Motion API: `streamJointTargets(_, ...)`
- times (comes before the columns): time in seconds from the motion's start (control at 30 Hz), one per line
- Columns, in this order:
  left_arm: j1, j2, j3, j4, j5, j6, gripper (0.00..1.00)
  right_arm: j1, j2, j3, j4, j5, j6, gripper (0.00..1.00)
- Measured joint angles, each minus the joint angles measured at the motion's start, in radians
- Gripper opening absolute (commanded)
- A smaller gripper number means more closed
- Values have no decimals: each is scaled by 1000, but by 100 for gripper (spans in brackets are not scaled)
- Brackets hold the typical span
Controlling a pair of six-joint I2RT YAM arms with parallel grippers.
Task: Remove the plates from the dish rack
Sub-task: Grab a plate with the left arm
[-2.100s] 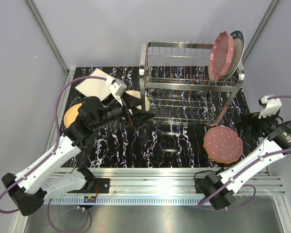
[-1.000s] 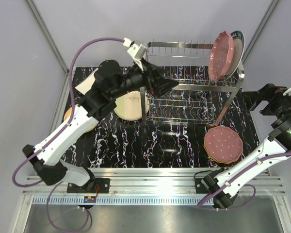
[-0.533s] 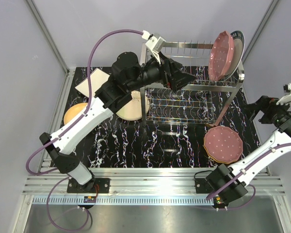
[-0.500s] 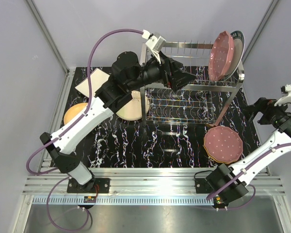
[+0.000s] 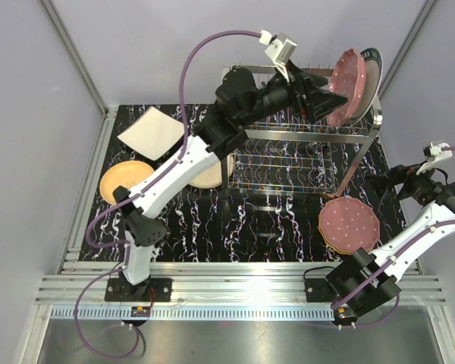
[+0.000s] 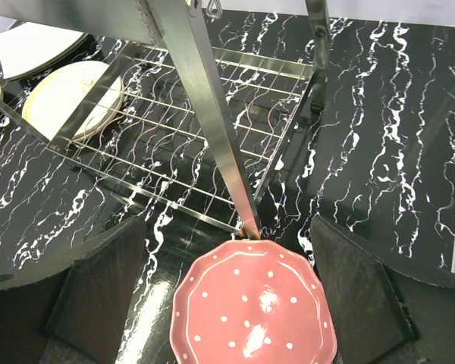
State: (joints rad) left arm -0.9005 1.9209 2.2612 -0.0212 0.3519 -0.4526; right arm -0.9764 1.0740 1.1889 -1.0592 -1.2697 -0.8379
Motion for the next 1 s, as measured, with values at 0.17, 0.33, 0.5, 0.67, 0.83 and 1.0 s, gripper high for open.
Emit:
streamJointTargets(0.17, -21, 137, 100, 87, -13, -46, 89, 7, 14, -23, 12, -7, -11, 96)
streamJointTargets(0.33, -32, 224, 124, 146, -50, -83, 84, 7, -5, -66, 52, -6, -2, 96)
streamJointTargets(0.5, -39, 279, 141, 169, -85, -97, 77, 8, -28, -87, 79, -6, 8, 96)
streamJointTargets(0.67, -46, 300, 150, 182, -120, -89, 70, 8, -31, -106, 97, -6, 11, 96)
streamJointTargets(0.83, -60, 313, 161, 197, -148, -47, 66, 8, -31, -120, 98, -6, 14, 96)
streamJointTargets(1.0, -67, 327, 162, 195, -162, 3, 61, 8, -33, -127, 102, -5, 15, 96)
